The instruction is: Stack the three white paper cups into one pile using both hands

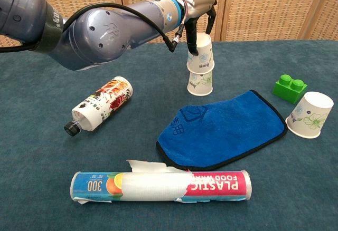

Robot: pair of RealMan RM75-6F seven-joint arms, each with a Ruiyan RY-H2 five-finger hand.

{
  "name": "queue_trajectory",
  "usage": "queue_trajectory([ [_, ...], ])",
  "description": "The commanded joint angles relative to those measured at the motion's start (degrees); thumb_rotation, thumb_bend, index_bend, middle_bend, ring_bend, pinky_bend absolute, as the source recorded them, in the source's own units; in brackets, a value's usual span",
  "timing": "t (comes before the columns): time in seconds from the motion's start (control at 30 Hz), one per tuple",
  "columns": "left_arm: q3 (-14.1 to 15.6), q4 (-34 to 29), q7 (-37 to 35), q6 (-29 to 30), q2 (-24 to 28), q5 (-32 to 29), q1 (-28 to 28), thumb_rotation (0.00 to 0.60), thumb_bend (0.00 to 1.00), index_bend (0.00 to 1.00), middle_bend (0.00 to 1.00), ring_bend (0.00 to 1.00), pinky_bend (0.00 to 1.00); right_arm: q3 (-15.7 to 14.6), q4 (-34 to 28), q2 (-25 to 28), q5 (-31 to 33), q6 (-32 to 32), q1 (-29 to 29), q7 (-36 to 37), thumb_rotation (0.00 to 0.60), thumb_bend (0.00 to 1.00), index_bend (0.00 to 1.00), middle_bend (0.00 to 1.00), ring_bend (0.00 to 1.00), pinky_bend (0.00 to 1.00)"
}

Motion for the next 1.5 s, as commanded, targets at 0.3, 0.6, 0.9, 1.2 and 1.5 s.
queue_trajectory([
  [0.3, -0.8, 2.2, -5.3, -1.5, -1.6, 0.9, 0.3, 0.6, 0.06, 0.01, 0.0, 0.0, 0.0, -0.2, 0.0, 0.0, 0.0, -0.4, -0.1, -0.6, 0.6, 0.0, 0.04, 0.0, 0.0, 0.0],
  [0.6, 4.2, -24.4, -9.3, 16.3, 11.9, 10.1, 14.9, 0.6, 0.06, 0.02, 0.0, 0.0, 0.0, -0.6, 0.2, -0.4, 0.5, -1.9, 0.3, -1.9, 0.6, 0.0, 0.04, 0.0, 0.0, 0.0],
  [0.9, 13.4, -44.2, -7.2, 29.8, 24.8, 16.6, 29.5, 0.6, 0.06, 0.03, 0.0, 0.0, 0.0, -0.6, -0.3, -1.4, 0.3, -1.7, 0.7, -5.1, 0.6, 0.0, 0.04, 0.0, 0.0, 0.0],
  [1.2, 24.8, -51.2, -11.4, 45.0, 35.3, 26.0, 46.3, 0.6, 0.06, 0.03, 0.0, 0.0, 0.0, -0.3, -1.6, -2.8, -0.1, -0.9, 1.6, -11.0, 0.6, 0.0, 0.05, 0.0, 0.0, 0.0],
  [1.5, 29.9, -48.6, -17.5, 51.5, 36.5, 28.9, 59.0, 0.6, 0.06, 0.03, 0.0, 0.0, 0.0, 1.8, -5.6, -2.9, -0.7, -1.8, 5.2, -19.3, 0.6, 0.0, 0.09, 0.0, 0.0, 0.0],
])
